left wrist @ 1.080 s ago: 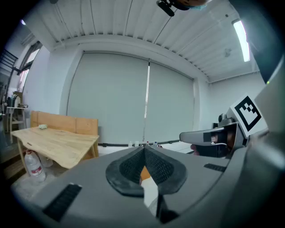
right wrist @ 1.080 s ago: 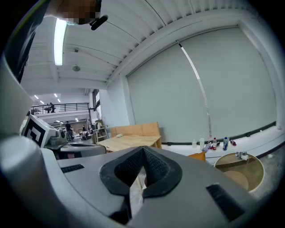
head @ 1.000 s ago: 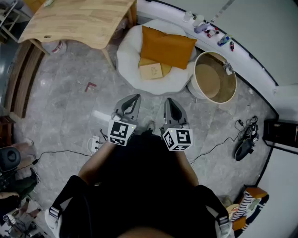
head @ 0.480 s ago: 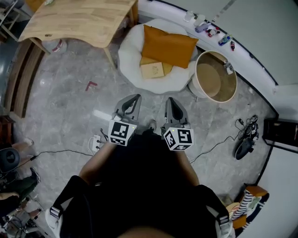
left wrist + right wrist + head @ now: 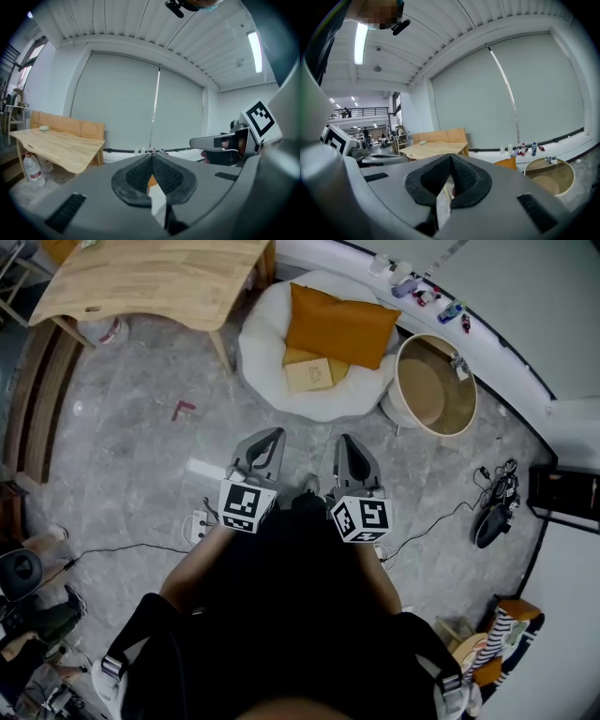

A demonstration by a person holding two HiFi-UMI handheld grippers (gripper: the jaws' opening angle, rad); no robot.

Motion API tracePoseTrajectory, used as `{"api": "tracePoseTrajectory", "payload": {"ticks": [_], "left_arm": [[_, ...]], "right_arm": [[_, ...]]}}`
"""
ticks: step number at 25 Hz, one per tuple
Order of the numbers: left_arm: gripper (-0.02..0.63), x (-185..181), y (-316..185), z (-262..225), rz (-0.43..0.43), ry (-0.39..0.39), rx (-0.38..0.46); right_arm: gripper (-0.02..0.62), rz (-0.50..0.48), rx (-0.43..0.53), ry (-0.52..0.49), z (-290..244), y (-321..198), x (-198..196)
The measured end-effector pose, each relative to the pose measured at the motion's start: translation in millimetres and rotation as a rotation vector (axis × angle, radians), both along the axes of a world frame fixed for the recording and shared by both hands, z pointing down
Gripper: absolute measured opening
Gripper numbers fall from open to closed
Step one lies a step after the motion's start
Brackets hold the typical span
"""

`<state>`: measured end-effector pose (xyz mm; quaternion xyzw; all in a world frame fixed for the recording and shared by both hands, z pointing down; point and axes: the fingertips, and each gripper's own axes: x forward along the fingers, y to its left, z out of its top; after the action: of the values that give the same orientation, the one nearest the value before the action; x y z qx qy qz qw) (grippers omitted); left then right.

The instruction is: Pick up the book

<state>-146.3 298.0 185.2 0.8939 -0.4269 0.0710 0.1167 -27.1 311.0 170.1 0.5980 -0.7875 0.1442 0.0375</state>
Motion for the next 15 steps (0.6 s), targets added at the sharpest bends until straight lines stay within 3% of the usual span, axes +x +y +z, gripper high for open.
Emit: {"api": "tracePoseTrajectory", "payload": {"ticks": [7,15], "left_arm": [[0.006,-20,-8,11,0.024,-0.005,-0.012],[0.006,-14,-39,19,0.010,-0.018,-0.026]], "right_arm": [[0.003,0.036,-0.012,0.012,7,-5,-13],[0.003,0.032,-0.023,-0.016,18,-32,-7]]}}
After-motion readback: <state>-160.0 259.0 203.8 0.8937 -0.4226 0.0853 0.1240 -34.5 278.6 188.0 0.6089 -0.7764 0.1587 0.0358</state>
